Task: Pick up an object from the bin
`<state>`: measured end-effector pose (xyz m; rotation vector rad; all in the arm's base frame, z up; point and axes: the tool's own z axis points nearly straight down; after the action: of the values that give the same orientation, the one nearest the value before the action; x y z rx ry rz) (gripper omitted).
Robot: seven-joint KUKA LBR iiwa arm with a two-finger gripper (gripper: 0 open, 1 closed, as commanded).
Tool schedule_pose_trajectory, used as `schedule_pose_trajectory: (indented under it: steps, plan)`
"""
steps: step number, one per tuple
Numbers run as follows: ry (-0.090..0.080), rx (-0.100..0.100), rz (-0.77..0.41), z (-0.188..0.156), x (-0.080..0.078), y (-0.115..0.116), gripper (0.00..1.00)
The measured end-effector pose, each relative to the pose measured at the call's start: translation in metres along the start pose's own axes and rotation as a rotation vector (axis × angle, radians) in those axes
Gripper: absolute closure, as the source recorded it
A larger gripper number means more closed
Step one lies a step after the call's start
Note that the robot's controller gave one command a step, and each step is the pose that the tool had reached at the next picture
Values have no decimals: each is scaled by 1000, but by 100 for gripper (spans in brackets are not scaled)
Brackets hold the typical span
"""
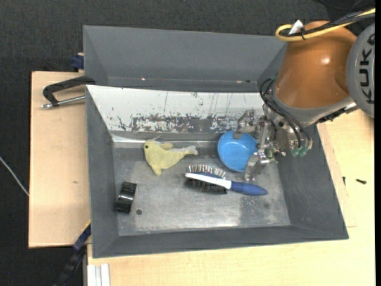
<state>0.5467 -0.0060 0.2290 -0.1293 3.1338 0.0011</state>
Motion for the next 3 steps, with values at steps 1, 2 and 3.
schedule_pose_trajectory:
  steps: [1, 2, 3]
  plan:
    - [-7, 2, -46, 157, -2, -21, 0]
    - [-10, 4, -47, 153, -3, -21, 100]
    - [-6, 3, -229, 0, 16, -31, 100]
